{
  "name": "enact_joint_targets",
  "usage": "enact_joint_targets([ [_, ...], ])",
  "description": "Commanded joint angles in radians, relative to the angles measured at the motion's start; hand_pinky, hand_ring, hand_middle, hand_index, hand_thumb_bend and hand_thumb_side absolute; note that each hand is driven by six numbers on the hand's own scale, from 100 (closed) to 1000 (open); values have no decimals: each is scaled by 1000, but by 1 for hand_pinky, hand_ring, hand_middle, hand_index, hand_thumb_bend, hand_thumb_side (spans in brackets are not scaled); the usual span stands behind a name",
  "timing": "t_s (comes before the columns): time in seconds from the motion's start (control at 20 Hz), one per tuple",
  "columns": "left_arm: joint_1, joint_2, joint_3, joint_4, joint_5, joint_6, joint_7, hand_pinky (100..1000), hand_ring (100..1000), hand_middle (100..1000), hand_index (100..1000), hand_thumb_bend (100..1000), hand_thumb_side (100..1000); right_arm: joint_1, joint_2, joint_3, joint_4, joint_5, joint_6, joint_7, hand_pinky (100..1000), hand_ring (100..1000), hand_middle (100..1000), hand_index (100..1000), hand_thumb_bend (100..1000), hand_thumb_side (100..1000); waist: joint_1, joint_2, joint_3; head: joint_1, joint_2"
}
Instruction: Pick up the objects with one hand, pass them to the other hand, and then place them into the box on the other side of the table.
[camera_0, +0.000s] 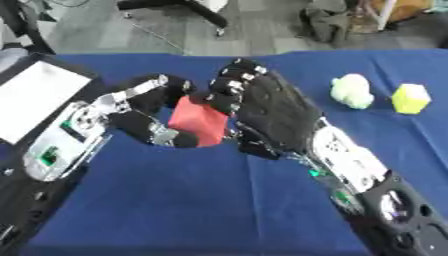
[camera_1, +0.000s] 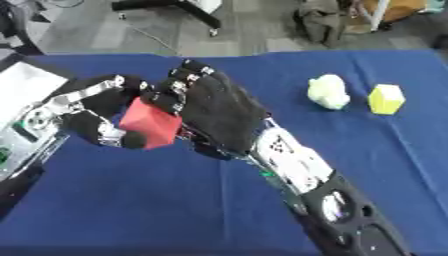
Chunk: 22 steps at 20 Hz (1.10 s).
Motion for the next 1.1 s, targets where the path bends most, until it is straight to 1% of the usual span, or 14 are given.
enact_joint_targets([
  [0.05,-19,9,10,-17,6,-5,16,617,454,430,528,657,294,-16,1,-5,-20,-4,-4,1,653,560,399,516,154,112,1,-13,-1,2,-2],
  [0.1,-20,9,12,-16,7,-4,29,605,432,406,499,639,265,-16,0,-5,-20,-5,-6,2,654,561,401,518,158,115,0,-13,-1,2,-2],
  [0.2,-21,7,13,-15,11,-2,55,597,417,386,476,627,246,-16,0,-4,-20,-7,-10,6,655,564,403,519,162,116,0,-13,0,3,-2],
  [0.45,-25,3,12,-14,16,8,105,584,396,361,447,607,228,-17,-1,-4,-21,-12,-17,13,660,571,411,533,193,116,-2,-12,1,3,-2],
  [0.65,-24,2,13,-15,19,11,123,579,388,349,433,608,226,-17,-3,-5,-20,-16,-22,18,668,579,422,584,260,193,-3,-12,1,4,-2],
  [0.7,-24,3,13,-15,20,11,124,580,387,348,430,610,226,-17,-3,-6,-20,-17,-23,19,669,581,426,604,288,222,-3,-12,1,4,-2],
  [0.8,-24,4,11,-14,19,13,119,581,387,347,429,611,226,-17,-4,-5,-20,-15,-25,23,670,584,434,641,381,303,-2,-12,1,6,-2],
  [0.85,-24,5,9,-14,17,13,113,581,387,347,429,613,227,-17,-4,-5,-20,-13,-27,25,669,584,437,676,458,355,-2,-12,1,6,-2],
  [0.9,-23,7,7,-13,14,14,105,581,387,347,428,613,227,-17,-5,-6,-19,-11,-29,28,670,586,441,699,488,376,-2,-12,1,6,-2],
  [0.95,-22,8,5,-12,10,15,96,581,387,346,428,613,226,-16,-6,-5,-17,-7,-31,34,675,595,459,814,561,423,-1,-12,1,6,-2],
  [1.1,-22,10,2,-8,-1,17,74,581,389,346,428,615,226,-17,-6,-2,-11,6,-41,62,683,604,483,933,614,456,0,-13,1,7,-2],
])
